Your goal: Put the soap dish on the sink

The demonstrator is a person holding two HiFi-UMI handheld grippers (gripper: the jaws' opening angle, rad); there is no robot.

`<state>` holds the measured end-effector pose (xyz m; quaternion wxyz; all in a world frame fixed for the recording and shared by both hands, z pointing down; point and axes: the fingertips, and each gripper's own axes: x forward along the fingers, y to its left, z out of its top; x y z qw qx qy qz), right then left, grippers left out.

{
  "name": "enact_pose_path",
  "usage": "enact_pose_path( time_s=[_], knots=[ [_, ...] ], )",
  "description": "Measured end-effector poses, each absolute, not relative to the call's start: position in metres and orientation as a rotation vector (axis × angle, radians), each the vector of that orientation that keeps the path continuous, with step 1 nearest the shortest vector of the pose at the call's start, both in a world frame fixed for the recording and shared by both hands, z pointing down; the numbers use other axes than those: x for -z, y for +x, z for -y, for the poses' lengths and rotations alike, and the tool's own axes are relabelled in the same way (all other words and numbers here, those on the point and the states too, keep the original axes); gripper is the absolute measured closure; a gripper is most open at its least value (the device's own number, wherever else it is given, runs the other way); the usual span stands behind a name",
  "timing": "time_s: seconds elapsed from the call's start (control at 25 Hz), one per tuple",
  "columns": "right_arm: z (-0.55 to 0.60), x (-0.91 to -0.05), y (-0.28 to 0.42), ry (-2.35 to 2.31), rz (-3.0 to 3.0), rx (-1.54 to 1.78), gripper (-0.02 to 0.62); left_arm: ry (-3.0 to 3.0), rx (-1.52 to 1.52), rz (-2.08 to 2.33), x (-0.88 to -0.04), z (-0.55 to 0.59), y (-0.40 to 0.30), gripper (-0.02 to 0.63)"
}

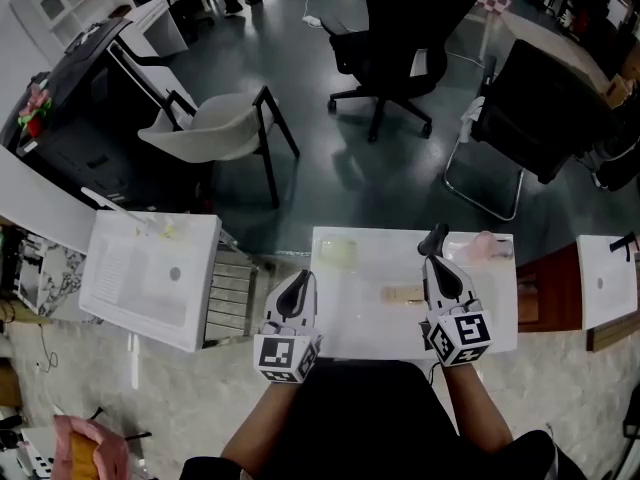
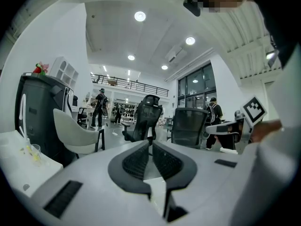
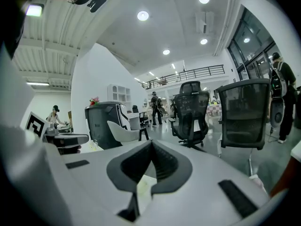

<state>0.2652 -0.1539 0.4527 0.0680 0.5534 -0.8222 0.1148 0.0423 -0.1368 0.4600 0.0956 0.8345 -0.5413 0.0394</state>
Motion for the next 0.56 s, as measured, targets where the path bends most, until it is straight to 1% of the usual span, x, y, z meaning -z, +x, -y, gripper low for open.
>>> enact_pose_path(
  time_s=[0.28,0.56],
  knots=[
    [0.1570,-0.4525,0.2544,1.632,2.490,-0.332,0.597,2.459,-0.112,1.616,-0.4623,0.1360,0.0372,0.578],
    [0.1558,-0.4599,0.2595,1.634,2.472,-0.350,0.597,2.442,-0.115,1.614,-0.4681,0.1360,0.0341,0.578]
  ],
)
